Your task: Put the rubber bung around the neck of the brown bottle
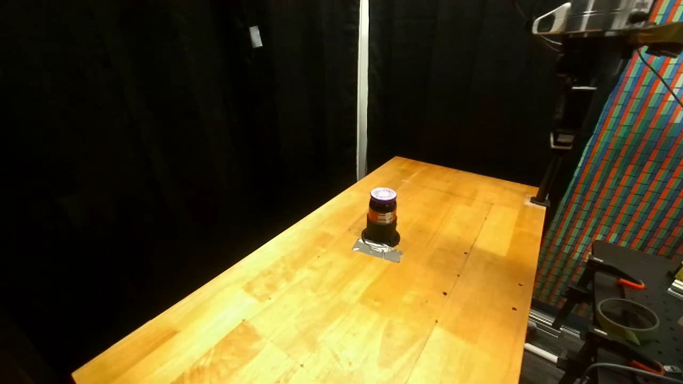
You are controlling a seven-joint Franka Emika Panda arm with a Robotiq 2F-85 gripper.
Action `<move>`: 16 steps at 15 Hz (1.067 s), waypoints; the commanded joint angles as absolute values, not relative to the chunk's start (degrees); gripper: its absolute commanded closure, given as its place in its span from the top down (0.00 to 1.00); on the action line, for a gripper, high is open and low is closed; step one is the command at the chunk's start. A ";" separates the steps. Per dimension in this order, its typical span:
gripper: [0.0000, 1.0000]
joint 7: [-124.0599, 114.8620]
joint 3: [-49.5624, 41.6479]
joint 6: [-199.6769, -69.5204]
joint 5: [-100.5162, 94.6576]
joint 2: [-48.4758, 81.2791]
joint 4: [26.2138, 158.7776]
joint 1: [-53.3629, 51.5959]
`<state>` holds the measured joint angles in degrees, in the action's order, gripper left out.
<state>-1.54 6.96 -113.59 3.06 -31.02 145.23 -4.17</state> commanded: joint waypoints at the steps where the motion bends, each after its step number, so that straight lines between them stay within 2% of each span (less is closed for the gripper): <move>1: 1.00 -8.58 10.94 -117.51 -2.21 -16.82 133.02 -3.45; 8: 1.00 -15.04 10.42 -131.35 -11.68 5.74 113.73 -4.68; 16: 1.00 -10.13 6.14 -127.52 -6.76 30.72 89.39 -6.32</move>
<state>-12.64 7.90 -131.44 -9.30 22.18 100.39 -5.09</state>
